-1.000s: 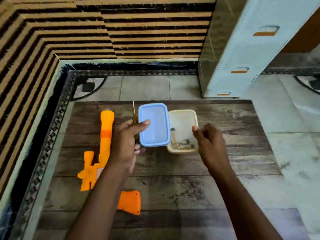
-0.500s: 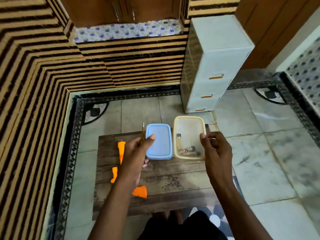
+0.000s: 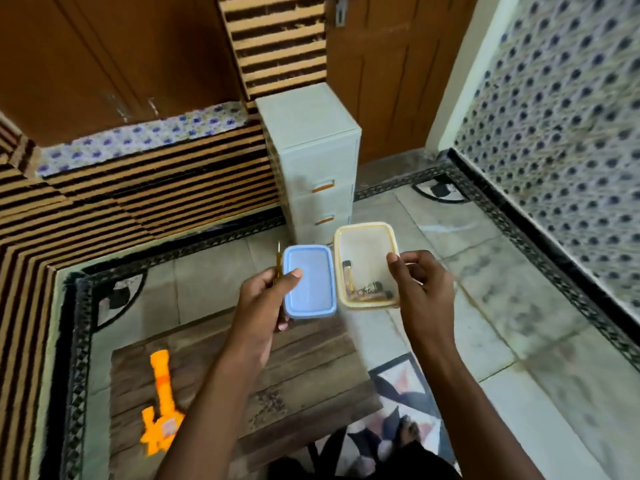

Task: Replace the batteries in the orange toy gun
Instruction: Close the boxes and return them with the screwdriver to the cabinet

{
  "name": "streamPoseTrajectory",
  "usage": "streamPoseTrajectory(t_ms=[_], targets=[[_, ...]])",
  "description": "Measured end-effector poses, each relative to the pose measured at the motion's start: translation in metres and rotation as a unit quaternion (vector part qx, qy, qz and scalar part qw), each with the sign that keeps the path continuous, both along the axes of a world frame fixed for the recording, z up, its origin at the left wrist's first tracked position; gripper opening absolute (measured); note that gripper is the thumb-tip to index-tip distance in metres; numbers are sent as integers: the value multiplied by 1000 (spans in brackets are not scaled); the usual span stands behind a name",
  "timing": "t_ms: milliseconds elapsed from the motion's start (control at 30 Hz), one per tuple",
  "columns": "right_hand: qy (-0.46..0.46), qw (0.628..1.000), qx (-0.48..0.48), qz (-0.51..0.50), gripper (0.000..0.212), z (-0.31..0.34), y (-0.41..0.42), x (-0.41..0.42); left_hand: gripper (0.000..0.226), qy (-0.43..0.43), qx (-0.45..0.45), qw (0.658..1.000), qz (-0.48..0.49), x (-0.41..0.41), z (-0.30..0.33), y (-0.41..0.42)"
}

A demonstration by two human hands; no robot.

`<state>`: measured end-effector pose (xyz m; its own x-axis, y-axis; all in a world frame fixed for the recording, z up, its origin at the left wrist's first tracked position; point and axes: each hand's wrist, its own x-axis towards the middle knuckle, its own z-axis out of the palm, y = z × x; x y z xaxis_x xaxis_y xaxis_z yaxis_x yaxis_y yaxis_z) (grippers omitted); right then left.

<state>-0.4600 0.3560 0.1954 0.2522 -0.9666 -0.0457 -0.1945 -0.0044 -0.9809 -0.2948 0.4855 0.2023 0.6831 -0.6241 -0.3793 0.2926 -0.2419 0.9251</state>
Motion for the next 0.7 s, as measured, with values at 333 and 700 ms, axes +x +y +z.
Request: streamPoseTrajectory(t_ms=[333,700], targets=[[8,999,-42,-5,17,40,-141,-105,16,34,2,999,22,-103,21,-152],[-9,1000,-22,9,19,26,-256,-89,19,36,-7,998,42,-95,16,-261]])
